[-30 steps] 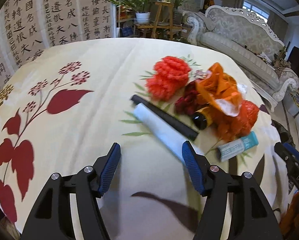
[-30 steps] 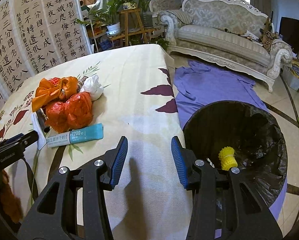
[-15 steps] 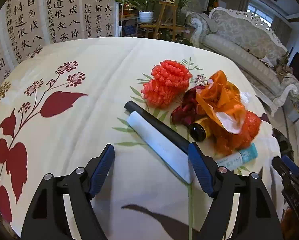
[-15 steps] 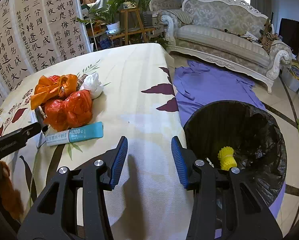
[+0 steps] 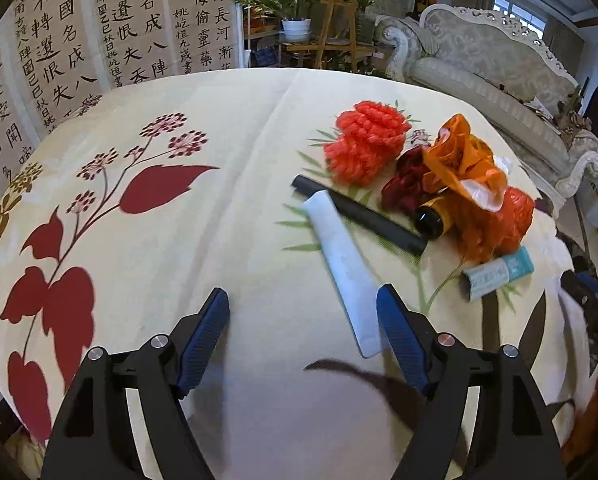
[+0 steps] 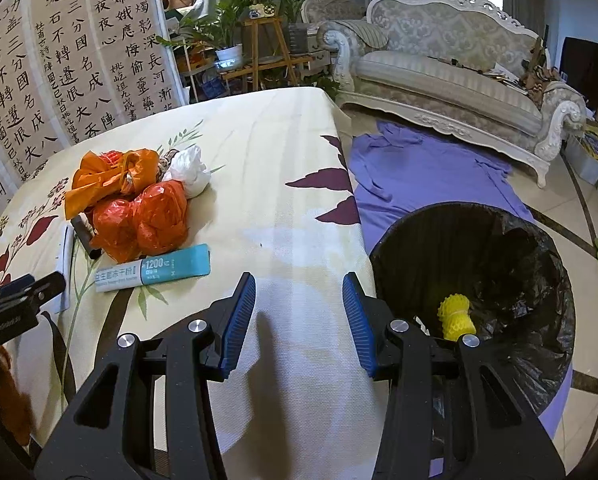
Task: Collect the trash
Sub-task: 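Close the left tool on the white tube, then lift the white tube with the left tool while the right tool grasps the blue toothpaste tube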
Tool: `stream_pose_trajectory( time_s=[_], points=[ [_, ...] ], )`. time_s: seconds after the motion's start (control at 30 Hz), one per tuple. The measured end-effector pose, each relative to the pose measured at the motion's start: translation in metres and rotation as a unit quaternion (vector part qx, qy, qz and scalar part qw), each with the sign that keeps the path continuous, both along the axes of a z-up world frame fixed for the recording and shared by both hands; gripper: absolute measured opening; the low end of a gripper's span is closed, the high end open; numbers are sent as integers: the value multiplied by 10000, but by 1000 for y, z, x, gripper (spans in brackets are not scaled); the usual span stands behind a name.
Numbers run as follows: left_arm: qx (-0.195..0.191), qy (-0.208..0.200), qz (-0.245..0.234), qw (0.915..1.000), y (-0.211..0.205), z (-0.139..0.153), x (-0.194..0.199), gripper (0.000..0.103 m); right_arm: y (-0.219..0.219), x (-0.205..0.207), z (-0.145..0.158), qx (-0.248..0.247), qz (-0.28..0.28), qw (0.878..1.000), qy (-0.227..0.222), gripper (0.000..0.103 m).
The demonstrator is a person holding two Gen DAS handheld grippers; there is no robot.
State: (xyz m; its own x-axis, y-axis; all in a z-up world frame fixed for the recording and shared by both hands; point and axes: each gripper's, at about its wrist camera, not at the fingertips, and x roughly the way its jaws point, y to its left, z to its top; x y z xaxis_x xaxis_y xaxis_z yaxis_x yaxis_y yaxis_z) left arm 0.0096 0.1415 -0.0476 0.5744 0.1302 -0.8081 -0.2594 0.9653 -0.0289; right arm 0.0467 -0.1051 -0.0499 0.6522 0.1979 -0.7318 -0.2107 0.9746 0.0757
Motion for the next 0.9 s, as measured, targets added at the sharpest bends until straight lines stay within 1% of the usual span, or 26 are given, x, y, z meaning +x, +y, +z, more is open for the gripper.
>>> stream_pose_trajectory(
  time_s=[0.17,0.3,0.33,0.37,0.43,0.47,0.53,0.57,0.6,0.67,0.73,0.8,0.9],
  points=[
    [-109,-69,-58,9999,-1,2,-1,74,6,-2,3,39,67,10000,16,44],
    [-67,-65,-92,9999,-1,-1,6,73,21,-3,5,36,242,9997,41,44],
    [-5,-77,-103,9999,-2,-1,6,67,26,-4,5,5,302,9995,54,44],
    [75,-74,-140,9998,-3,-1,5,65,30,-4,5,-22,342,9994,65,44],
    [178,-84,-223,9996,-4,-1,5,49,39,-5,4,-82,441,9989,101,44],
    [292,-87,-254,9992,-4,-1,4,46,43,-5,3,-142,467,9987,131,44],
    [347,-122,-299,9989,-1,-1,2,37,49,-2,0,-275,494,9982,185,48],
    [371,-131,-299,9988,1,-1,0,35,51,-1,1,-307,509,9981,186,53],
    [404,-136,-297,9987,2,-1,-1,29,53,1,1,-339,519,9979,209,54],
    [417,-151,-330,9985,5,-1,-2,26,57,5,1,-402,524,9976,206,54],
    [457,-167,-327,9983,6,0,-3,17,60,11,0,-437,504,9976,185,54],
    [544,-176,-326,9978,8,-1,-3,12,61,17,1,-434,473,9978,188,54],
    [461,-206,-340,9981,12,-1,-4,11,60,22,3,-383,413,9982,195,54]
  ],
)
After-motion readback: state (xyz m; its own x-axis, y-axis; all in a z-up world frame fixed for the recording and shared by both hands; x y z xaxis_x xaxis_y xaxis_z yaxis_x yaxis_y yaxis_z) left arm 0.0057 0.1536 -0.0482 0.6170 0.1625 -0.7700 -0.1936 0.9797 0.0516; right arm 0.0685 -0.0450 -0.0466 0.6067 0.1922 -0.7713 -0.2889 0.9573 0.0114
